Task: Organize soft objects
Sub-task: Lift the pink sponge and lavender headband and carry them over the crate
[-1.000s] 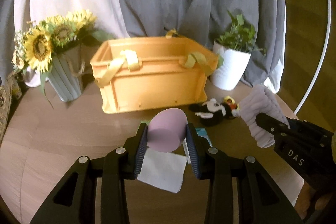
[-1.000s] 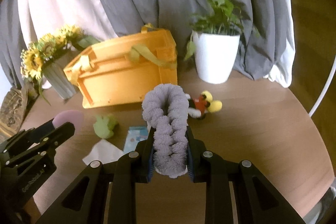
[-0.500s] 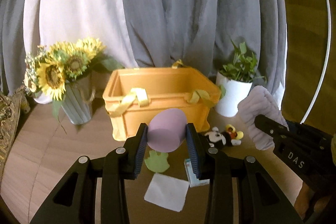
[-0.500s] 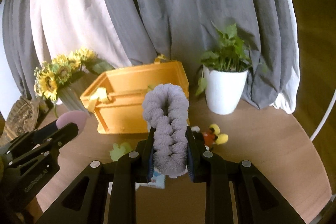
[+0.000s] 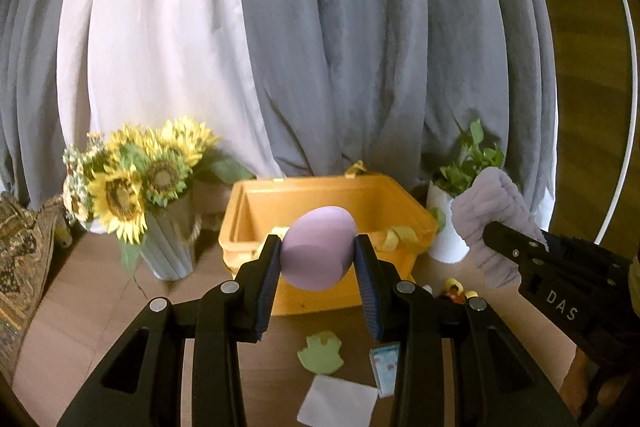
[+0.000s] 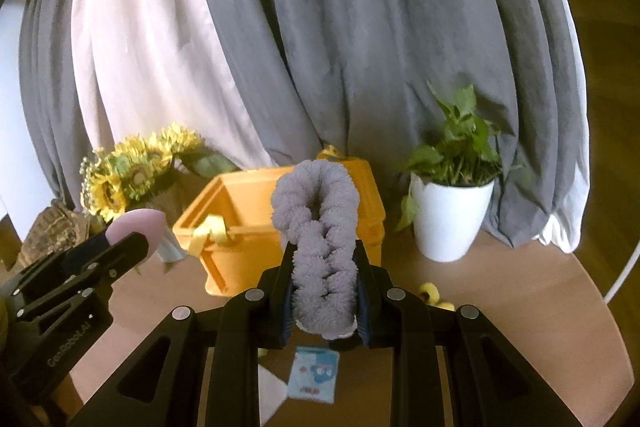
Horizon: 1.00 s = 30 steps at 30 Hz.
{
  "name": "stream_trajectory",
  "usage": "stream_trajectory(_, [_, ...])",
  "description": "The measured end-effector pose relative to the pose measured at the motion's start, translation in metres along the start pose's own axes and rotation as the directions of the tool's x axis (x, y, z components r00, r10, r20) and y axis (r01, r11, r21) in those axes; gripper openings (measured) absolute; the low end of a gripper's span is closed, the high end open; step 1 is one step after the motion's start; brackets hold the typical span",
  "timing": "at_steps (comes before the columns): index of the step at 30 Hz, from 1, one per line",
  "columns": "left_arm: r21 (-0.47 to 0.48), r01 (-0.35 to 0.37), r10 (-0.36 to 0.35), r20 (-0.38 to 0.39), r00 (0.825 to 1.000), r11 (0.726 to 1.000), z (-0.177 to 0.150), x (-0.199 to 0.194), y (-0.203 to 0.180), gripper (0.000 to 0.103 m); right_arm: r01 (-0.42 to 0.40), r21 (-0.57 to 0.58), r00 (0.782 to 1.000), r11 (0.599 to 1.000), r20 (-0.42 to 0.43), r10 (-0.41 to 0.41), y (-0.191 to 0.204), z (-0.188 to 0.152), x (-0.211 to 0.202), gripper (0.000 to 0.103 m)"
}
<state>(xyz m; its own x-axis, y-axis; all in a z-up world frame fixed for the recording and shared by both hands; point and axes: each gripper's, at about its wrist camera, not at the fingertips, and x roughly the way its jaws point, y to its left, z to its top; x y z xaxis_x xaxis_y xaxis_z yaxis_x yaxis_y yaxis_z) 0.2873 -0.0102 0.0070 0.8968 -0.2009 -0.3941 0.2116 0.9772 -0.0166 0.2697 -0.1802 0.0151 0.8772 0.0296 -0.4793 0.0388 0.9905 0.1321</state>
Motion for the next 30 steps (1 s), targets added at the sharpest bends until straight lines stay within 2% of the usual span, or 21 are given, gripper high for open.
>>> stream_trajectory(16, [0.015, -0.030, 0.029, 0.087, 0.996, 0.999, 0.029, 0.020, 0.010, 0.037, -0.030, -0.026, 0.996, 0.999, 0.078, 0.032, 0.008, 0.035, 0.020, 0.025])
stream_trajectory(30, [0.020, -0.053, 0.051, 0.088, 0.995, 0.998, 0.048, 0.066, 0.021, 0.037, -0.057, -0.047, 0.995, 0.997, 0.083, 0.060, 0.010, 0.059, 0.067, 0.025])
